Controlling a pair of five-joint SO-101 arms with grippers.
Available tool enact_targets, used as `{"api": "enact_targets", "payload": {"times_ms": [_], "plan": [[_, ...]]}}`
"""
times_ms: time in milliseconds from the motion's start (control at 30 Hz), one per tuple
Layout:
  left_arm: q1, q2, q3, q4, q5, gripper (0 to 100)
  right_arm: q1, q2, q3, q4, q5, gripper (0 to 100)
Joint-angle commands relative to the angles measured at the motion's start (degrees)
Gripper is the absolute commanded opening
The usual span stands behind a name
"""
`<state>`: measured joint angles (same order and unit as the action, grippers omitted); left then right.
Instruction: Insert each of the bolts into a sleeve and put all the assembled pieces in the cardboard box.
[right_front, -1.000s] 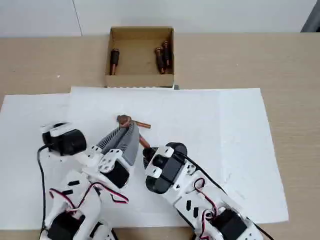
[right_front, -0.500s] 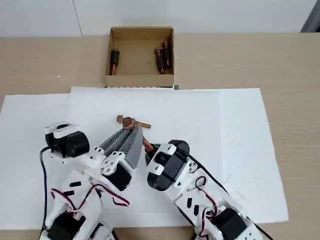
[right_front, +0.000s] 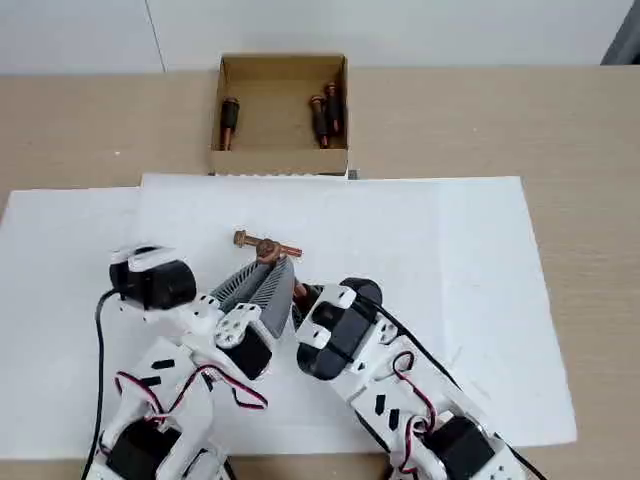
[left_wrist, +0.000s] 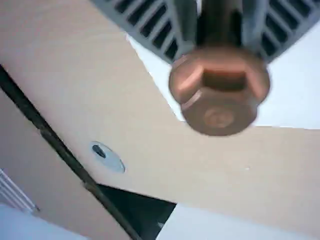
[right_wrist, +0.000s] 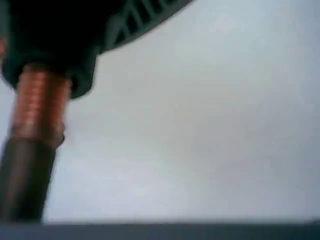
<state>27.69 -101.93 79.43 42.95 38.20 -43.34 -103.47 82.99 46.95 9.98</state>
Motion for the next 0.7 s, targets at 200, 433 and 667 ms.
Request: {"api": "enact_targets", "payload": {"times_ms": [200,433,667], "plan": [[4.04,-0.44,-0.84,5.27,-0.97,0,0.22,-0.48,-2.29,-2.15,0.35,0.3],[9.93,-0.44,-3.91,15.3,-1.58,0,0.22,-0.48,-2.29,-2.15,0.35,0.3],[9.67,-0.26,-3.74,15.65,-7.47,1,0.22,-0.48,-2.29,-2.15,0.35,0.3]]}}
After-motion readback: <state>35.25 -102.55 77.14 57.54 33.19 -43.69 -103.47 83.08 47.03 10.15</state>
